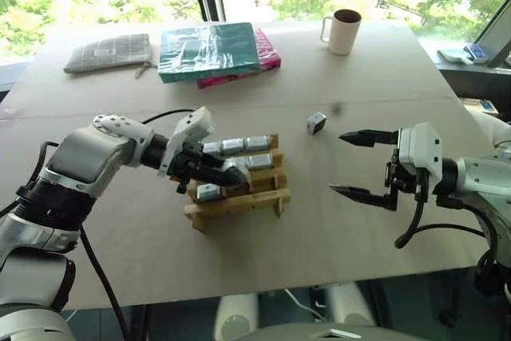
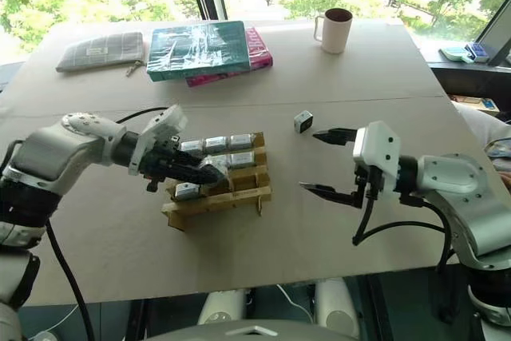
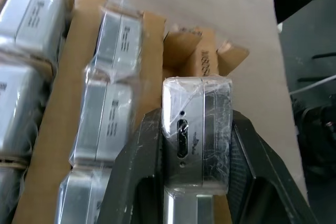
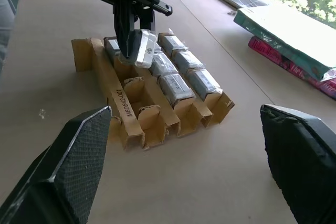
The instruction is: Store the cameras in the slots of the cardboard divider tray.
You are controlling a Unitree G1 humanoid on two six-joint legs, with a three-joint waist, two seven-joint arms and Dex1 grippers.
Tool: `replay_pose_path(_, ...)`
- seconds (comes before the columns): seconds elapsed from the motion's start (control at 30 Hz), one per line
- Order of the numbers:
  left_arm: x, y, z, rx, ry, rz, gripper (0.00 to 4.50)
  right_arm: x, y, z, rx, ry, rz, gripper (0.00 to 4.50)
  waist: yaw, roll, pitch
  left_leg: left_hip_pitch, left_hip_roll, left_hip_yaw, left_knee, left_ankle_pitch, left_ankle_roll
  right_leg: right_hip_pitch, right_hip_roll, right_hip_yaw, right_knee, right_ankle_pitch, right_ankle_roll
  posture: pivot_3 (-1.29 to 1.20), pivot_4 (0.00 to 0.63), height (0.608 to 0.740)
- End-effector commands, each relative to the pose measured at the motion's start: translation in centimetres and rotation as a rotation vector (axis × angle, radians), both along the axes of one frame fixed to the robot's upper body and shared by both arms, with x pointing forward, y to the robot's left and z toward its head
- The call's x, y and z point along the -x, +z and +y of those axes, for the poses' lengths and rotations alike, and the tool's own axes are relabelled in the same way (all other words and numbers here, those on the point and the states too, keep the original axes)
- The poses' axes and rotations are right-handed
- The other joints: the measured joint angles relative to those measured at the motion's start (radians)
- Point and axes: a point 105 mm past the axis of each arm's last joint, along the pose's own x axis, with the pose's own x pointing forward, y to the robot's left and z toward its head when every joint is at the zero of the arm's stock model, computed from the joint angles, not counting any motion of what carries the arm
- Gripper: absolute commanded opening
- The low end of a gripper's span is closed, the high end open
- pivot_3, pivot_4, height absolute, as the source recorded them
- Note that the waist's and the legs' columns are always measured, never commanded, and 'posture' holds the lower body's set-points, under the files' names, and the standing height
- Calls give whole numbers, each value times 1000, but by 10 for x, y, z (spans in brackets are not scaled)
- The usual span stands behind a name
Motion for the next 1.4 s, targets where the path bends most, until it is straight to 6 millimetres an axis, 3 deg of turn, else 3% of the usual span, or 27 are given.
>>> replay_pose_path(0.03, 1, 1, 0, -29, -47, -10, 854, 8, 8, 3, -1, 15, -59, 4500, 4, 0, 0, 0, 0, 0, 0, 0, 0, 0, 0, 0, 0, 0, 0, 0, 150, 740)
replay_pose_path(0.33, -8, -3, -4, -182, -57, -112, 854, 8, 5, 3, 3, -6, -72, 4500, 5, 0, 0, 1, 0, 0, 1, 0, 0, 0, 0, 0, 2, 0, 0, 0, 150, 740)
replay_pose_path(0.5, -2, -1, -9, -225, -101, -162, 854, 8, 5, 2, 8, -11, -76, 4500, 7, 0, 0, 2, 0, 0, 2, 0, 0, 0, 0, 0, 3, 0, 0, 0, 150, 740)
replay_pose_path(0.53, -2, 1, -10, -226, -105, -178, 1864, 7, 5, 2, 9, -12, -77, 4500, 7, 0, 0, 2, 0, 0, 2, 0, 0, 1, 0, 0, 3, 0, 0, 0, 150, 740)
replay_pose_path(0.57, -2, 3, -11, -220, -100, -186, 2075, 7, 4, 2, 9, -12, -77, 4500, 7, 0, 0, 2, 0, 0, 2, 0, 0, 1, 0, 0, 3, 0, 0, 0, 150, 740)
replay_pose_path(0.7, -5, 18, -13, -149, -39, -250, 4054, 4, 5, 5, 7, -19, -84, 4500, 8, 0, 0, 2, 0, -1, 2, 0, 0, 1, 0, 1, 3, 0, 0, 0, 150, 740)
replay_pose_path(0.73, -2, 25, -13, -99, -19, -213, 4310, 3, 5, 6, 7, -25, -90, 4500, 8, 0, 0, 2, 0, -1, 2, 0, 0, 1, 0, 1, 3, 0, 0, 0, 150, 740)
replay_pose_path(0.9, 5, 64, 10, 167, 160, -102, 4310, -15, 5, 10, 18, -82, -138, 4500, -2, 0, 0, 1, 0, 0, 2, 0, 0, 0, 1, 1, 3, 0, 0, 0, 150, 740)
replay_pose_path(1.0, -1, 79, 32, 367, 316, -225, 4310, -34, 5, 13, 50, -109, -196, 4500, -16, 1, 0, 2, 0, -1, 2, 0, 0, 0, 1, 1, 3, 0, 0, 0, 150, 740)
replay_pose_path(1.1, 9, 75, 54, 471, 393, -355, 4310, -62, 3, 13, 90, -138, -192, 4500, -25, 1, 0, 2, 0, 0, 2, 0, 0, 0, 1, 1, 3, 0, 0, 0, 150, 740)
replay_pose_path(1.17, 27, 65, 67, 518, 393, -371, 4310, -84, 0, 12, 133, -153, -185, 4500, -34, 0, 0, 2, 1, 1, 2, 0, 0, 0, 1, 2, 4, 0, 0, 0, 150, 740)
replay_pose_path(1.4, 63, 36, 83, 518, 439, -404, 4310, -134, -13, 18, 309, -99, -231, 4500, -23, 0, 0, 2, 1, 3, 2, 0, 0, -1, 1, 3, 3, 2, -4, 0, 150, 740)
